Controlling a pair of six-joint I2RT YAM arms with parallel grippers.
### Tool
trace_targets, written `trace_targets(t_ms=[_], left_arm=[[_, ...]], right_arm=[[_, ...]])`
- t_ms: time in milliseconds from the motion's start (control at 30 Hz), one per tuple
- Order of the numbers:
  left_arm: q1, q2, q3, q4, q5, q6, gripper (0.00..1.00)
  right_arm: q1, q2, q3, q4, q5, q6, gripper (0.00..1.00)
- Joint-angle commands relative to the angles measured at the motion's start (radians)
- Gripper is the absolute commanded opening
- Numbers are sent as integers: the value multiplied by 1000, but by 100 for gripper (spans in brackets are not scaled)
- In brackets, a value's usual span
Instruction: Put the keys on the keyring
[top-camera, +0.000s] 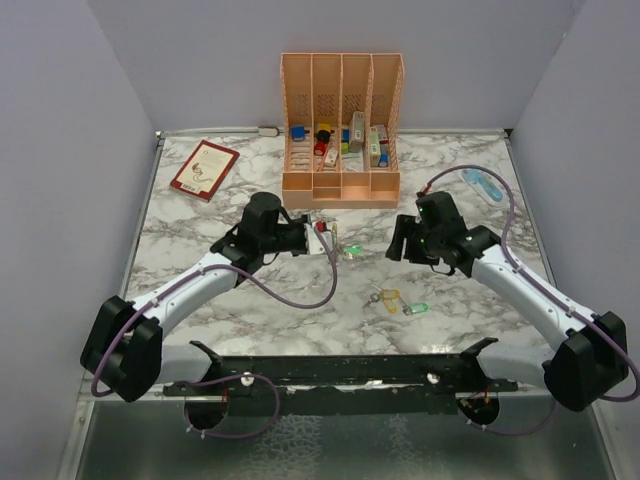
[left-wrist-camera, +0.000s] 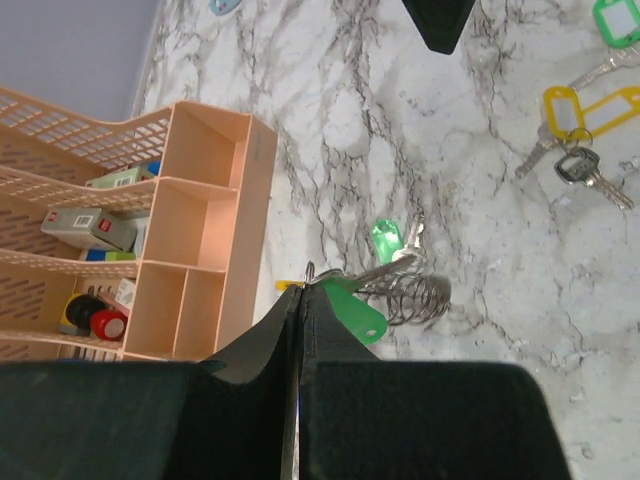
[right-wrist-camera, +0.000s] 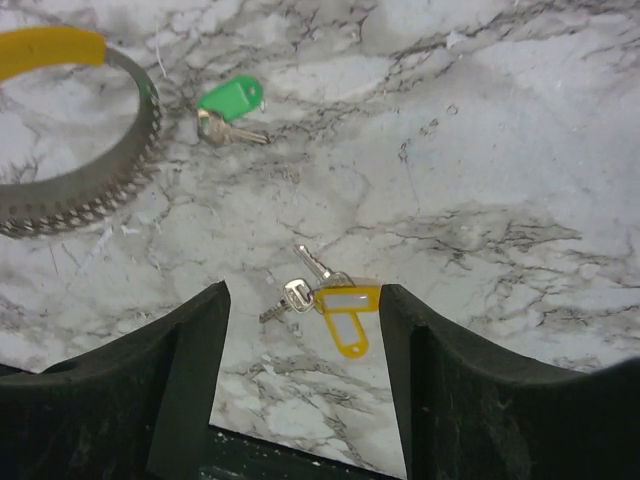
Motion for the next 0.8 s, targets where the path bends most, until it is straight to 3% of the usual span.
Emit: trace_targets(t_ms=[0, 300, 600, 767], left_arm=[[9, -87, -38, -123, 18, 121, 0], [18, -117, -110, -224, -92, 204, 0], [109, -110, -134, -223, -150, 201, 0], [169, -101, -126, -261, -146, 202, 10]], right_arm=[[3, 67, 0, -43, -127, -11, 61], [5, 110, -82, -75, -275, -20, 47], [89, 180, -64, -81, -289, -39, 40], [115, 224, -88, -31, -277, -15, 38]])
